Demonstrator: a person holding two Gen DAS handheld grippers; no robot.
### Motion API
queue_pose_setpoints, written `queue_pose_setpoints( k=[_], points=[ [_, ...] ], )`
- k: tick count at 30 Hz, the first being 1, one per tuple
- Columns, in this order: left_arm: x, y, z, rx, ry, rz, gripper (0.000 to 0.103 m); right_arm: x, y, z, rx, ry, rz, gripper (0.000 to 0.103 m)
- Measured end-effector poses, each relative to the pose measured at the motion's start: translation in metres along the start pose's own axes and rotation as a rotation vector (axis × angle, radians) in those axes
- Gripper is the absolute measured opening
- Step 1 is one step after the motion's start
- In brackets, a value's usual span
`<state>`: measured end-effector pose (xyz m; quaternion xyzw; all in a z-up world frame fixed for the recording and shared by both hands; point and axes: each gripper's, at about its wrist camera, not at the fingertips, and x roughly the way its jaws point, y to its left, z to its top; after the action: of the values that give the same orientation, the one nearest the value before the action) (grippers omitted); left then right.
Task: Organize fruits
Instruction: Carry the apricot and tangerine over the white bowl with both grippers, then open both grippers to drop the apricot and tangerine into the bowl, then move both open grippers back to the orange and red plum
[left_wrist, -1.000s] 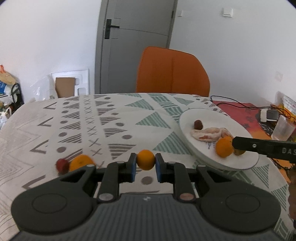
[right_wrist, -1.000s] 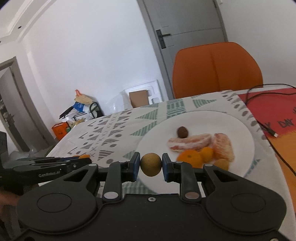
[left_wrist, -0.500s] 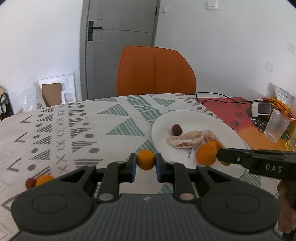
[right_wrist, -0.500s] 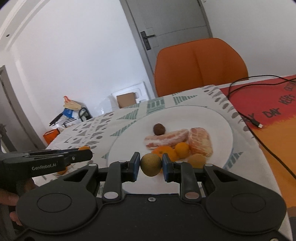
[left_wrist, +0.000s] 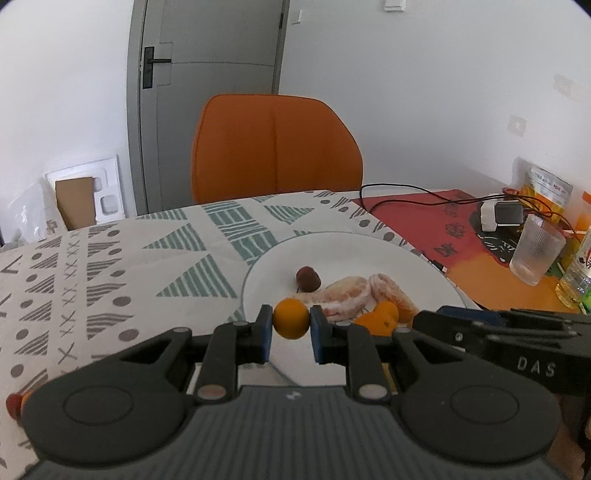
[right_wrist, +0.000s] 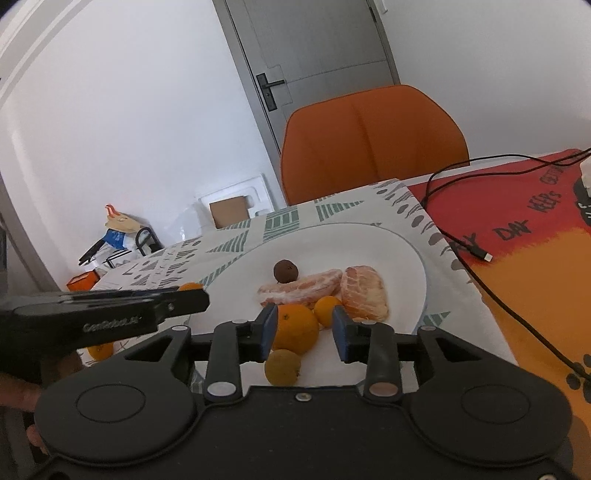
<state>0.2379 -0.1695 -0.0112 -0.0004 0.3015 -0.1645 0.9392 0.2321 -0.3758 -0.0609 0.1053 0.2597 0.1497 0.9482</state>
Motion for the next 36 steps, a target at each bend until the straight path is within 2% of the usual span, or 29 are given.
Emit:
queue_pose_setpoints(
  k=[4,8,12,14,16,20,22,24,30,36],
  points=[
    [0.001,-0.001,0.005,0.005,-0.002,0.01,0.021,0.0,0.0,0.0,0.003,-0.001,0.002,0.036],
    [-0.002,0.0,0.006,0.014,0.001,0.026,0.024,-0.003,0.002,0.0,0.0,-0.009,0.005,0.043],
    [-0.007,0.007,0.003,0.005,0.015,0.053,0.026,-0.003,0.005,0.0,-0.009,-0.011,0.011,0.046],
    [-0.012,0.011,0.002,0.002,0.015,0.07,0.033,-0.003,0.007,0.0,-0.017,-0.012,0.011,0.048],
    [-0.019,0.016,0.001,0.001,0.007,0.094,0.047,-0.001,0.008,-0.001,-0.025,-0.01,0.006,0.052],
    [-0.034,0.027,0.0,-0.017,-0.012,0.13,0.062,0.001,0.007,-0.001,0.0,0.0,0.027,0.057],
    [-0.04,0.032,-0.001,-0.029,-0.014,0.157,0.078,0.0,0.006,-0.001,0.021,-0.003,0.039,0.063],
    [-0.047,0.037,-0.001,-0.031,-0.024,0.178,0.084,-0.001,0.008,0.0,0.021,-0.009,0.031,0.073],
    [-0.066,0.055,-0.001,-0.047,-0.047,0.205,0.088,-0.009,0.024,0.006,0.0,-0.034,0.039,0.103],
    [-0.081,0.073,-0.004,-0.1,-0.064,0.214,0.09,-0.014,0.048,0.009,-0.047,-0.043,0.061,0.103]
  ],
)
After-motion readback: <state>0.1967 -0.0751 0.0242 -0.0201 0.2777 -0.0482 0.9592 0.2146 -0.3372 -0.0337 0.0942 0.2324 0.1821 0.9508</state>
